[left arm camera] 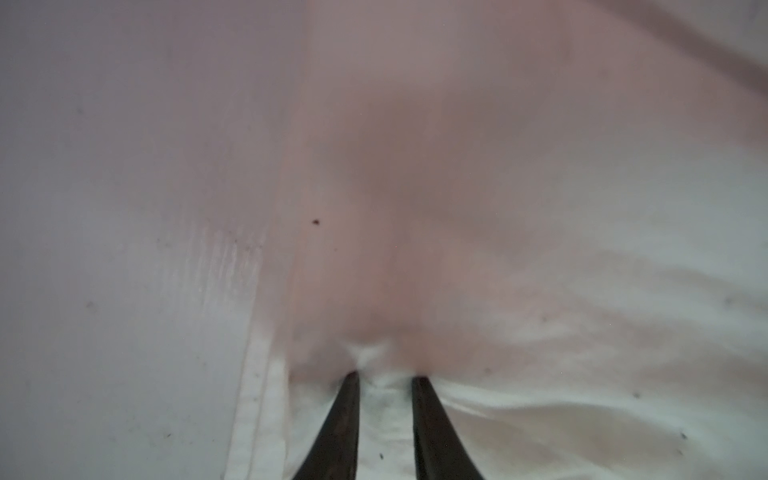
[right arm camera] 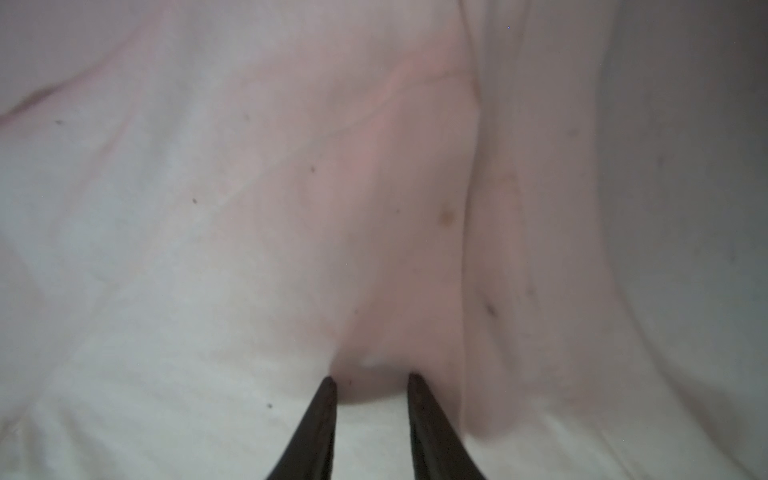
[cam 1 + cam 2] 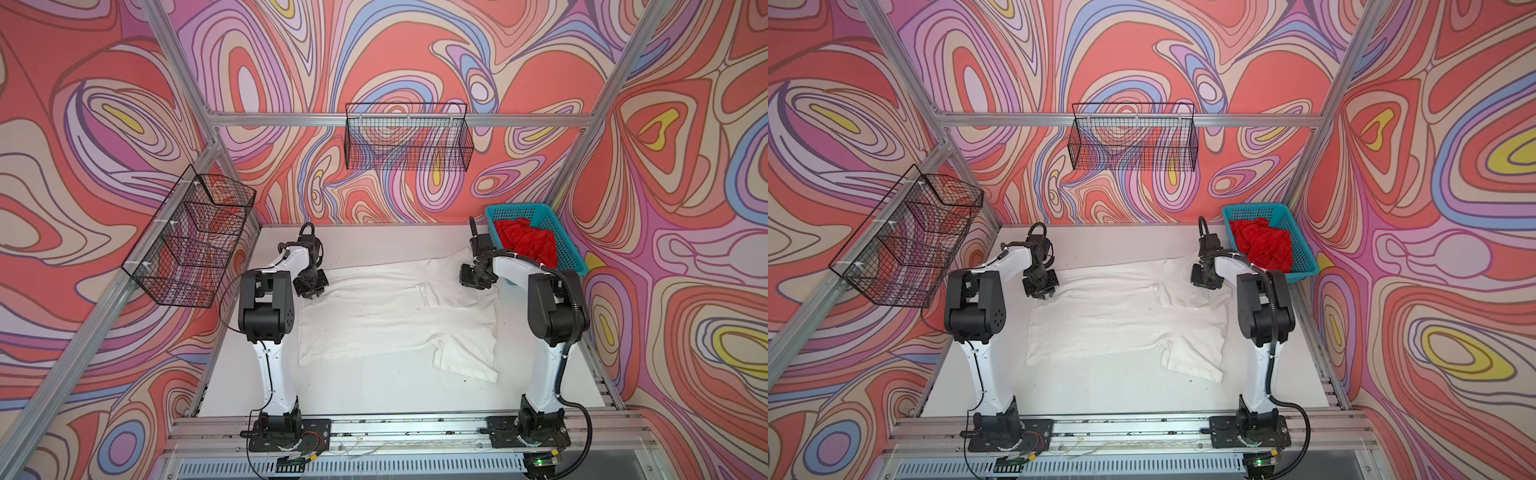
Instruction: Fold and stack the t-shirts
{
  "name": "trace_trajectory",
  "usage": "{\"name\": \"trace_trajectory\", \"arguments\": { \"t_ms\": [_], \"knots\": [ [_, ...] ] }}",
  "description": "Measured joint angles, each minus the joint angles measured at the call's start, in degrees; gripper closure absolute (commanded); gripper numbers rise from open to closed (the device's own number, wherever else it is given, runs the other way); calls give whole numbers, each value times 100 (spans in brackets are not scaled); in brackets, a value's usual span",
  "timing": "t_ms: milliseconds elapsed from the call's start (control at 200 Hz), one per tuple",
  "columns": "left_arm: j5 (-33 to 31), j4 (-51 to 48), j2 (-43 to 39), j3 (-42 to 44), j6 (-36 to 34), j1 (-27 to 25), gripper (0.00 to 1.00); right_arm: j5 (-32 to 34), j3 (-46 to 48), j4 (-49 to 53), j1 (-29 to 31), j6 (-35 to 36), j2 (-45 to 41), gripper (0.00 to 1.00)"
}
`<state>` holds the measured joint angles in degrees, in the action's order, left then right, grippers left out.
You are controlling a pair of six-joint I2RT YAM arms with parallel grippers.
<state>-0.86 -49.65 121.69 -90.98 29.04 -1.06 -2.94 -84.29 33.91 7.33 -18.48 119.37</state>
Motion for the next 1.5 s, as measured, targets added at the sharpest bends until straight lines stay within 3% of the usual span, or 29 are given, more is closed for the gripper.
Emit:
{"name": "trace_trajectory", "arguments": {
  "t_ms": [280,466,661,886,1187,1497],
  "knots": [
    [262,168,17,-122,-13,20,38,17,-817,538,-2,127,343,55],
    [350,361,-892,518,15,31,28,-94,-9,929,-13,72,-855,53],
    [509,614,-2684,1646,219,26,25,-476,2026,1073,-13,-415,-3040,53],
    [752,697,-3724,3156,612,24,25,-673,3906,1510,-13,-1373,-4452,54],
    [942,664,-4039,3493,769,24,25,-595,4717,1908,-11,-2319,-5657,62],
    [1027,680,-4037,3493,769,24,25,-518,5104,2111,24,-2645,-6161,68]
  ]
}}
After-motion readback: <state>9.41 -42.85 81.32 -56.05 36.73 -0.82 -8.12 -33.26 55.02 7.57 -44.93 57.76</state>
